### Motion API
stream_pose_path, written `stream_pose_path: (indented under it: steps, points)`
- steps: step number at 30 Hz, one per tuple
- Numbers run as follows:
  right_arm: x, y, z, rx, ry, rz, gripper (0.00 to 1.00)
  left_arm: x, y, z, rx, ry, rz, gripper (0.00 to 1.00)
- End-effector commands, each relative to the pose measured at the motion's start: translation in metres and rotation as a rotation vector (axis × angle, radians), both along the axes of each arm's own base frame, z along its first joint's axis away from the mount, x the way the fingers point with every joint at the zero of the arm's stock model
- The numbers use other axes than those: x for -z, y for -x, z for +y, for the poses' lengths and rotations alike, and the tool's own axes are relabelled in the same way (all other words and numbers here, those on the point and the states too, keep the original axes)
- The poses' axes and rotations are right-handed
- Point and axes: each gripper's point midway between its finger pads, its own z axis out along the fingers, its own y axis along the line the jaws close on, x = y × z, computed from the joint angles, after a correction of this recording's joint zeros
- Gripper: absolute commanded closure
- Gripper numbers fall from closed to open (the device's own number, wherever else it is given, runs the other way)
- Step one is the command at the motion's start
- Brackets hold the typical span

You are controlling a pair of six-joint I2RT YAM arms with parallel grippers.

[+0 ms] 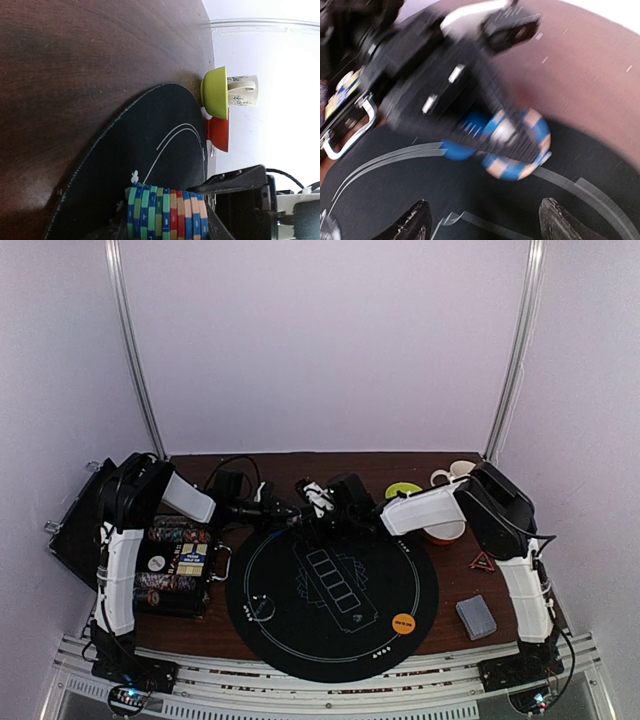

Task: Distribute texas hold em gaming equipment
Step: Pass from the left arm to the right

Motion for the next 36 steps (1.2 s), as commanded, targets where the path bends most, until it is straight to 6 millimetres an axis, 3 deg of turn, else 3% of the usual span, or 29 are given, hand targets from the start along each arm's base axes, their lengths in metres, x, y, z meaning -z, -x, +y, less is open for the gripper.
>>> stream_pose_path:
  steps: [1, 14, 21, 31, 36]
  points:
    - [0.001, -0.037, -0.009, 0.089, 0.089, -0.099, 0.24, 0.037, 0.018, 0.008, 0.002, -0.06, 0.112, 0.76]
    - [0.031, -0.039, 0.012, -0.008, 0.148, -0.039, 0.26, 0.043, 0.013, 0.006, 0.007, -0.061, 0.118, 0.76]
    - [0.031, -0.046, 0.017, 0.032, 0.104, -0.02, 0.3, 0.047, 0.015, 0.007, 0.004, -0.065, 0.127, 0.76]
    - [0.032, -0.047, 0.024, 0.021, 0.078, 0.001, 0.41, 0.048, 0.015, 0.007, 0.004, -0.068, 0.13, 0.75]
    - [0.028, -0.046, 0.024, 0.014, 0.067, -0.006, 0.53, 0.047, 0.013, 0.006, 0.002, -0.067, 0.126, 0.71]
